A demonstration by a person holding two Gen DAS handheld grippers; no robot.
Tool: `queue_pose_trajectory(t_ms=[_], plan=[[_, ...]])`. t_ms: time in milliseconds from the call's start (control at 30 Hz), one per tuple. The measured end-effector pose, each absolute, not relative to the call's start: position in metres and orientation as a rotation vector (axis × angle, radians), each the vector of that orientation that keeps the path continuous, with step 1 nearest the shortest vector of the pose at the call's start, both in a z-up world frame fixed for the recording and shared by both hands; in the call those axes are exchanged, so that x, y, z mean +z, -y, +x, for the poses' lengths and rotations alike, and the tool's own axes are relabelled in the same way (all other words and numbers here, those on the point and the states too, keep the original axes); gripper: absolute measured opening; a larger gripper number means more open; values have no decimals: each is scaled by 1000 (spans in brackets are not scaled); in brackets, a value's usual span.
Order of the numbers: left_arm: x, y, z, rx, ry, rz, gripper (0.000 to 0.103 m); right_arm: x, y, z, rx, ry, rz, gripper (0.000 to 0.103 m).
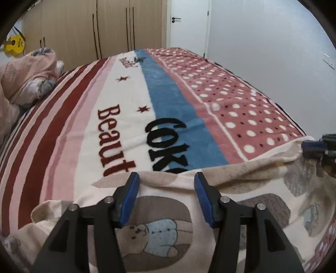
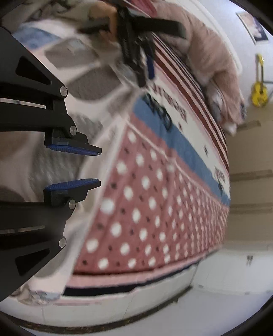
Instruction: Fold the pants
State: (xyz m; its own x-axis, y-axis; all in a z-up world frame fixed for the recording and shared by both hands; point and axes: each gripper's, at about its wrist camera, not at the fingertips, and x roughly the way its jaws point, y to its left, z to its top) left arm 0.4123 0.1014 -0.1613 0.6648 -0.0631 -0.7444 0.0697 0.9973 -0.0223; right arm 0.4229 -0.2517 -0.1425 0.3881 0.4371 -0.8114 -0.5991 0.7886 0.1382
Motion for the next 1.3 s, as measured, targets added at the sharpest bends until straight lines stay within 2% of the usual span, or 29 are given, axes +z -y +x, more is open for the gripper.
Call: queue_pose_trajectory(t_ms=[167, 333, 467, 567, 700, 800, 1067, 1133, 1300], plan=[[-163, -102, 408, -92, -845, -5, 52, -166, 242, 421, 661, -1042, -217, 17], [-158, -103, 403, -97, -824, -14, 55, -167, 245, 442, 550, -1001, -211, 19], [-140, -87, 386, -126, -782, 13, 60, -157, 260, 440, 518, -948, -217, 35], [-125, -67, 374, -157, -759, 6, 60, -141, 289, 425, 500, -915, -189, 38], [-110, -33, 360, -188, -721, -13, 68, -120, 345, 398, 437, -895, -171, 50], [-108, -8, 353, -207, -710, -42, 69, -112, 393, 372, 379, -890, -176, 56], [-121, 39, 345, -193, -750, -59, 70, -131, 497, 323, 330, -950, -40, 61], [-125, 45, 343, -188, -766, -56, 70, -137, 505, 309, 380, -950, -16, 65], [-133, 58, 339, -177, -795, -48, 70, -150, 503, 281, 504, -957, 35, 66]])
